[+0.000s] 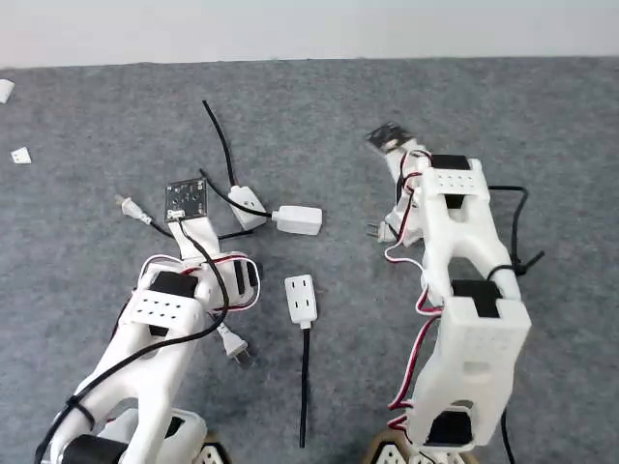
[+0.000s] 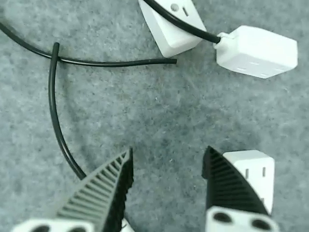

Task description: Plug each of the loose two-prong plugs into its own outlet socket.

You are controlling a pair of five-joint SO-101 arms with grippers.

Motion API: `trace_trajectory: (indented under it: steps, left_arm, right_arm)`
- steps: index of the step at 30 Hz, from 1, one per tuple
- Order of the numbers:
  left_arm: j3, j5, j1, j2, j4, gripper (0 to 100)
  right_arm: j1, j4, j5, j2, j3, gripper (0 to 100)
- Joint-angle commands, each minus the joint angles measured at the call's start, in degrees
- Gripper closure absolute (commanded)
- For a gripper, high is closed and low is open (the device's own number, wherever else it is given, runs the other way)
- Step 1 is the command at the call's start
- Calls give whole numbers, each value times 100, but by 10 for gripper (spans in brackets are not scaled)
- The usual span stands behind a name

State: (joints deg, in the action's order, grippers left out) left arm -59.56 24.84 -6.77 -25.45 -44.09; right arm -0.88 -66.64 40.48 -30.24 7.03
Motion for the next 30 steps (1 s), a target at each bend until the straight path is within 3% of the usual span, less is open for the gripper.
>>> trace_trajectory:
  steps: [1, 5, 13, 17, 21, 23, 26, 30]
  left_arm:
    - [163, 18, 18, -18, 185, 764]
    - [127, -185, 26, 9, 466, 764]
    - [127, -211, 26, 9, 466, 762]
    - [136, -220, 26, 9, 466, 762]
    - [136, -220, 26, 18, 466, 762]
    - [136, -220, 35, 18, 466, 762]
    - [136, -220, 35, 18, 466, 762]
    - [136, -229, 105, 18, 466, 762]
  right_arm:
    - [-13, -171, 1222, -163, 466, 890]
    - [-259, -549, 2365, -286, 475, 890]
    - [-119, -637, 2734, -330, 563, 892]
    - [-66, -523, 2725, -374, 545, 998]
    - [-13, -1077, 2804, -277, 607, 989]
    - [-13, -1727, 3323, -92, 615, 991]
    - [22, -2721, 4686, 286, 598, 990]
    - [48, -2993, 6277, 470, 589, 990]
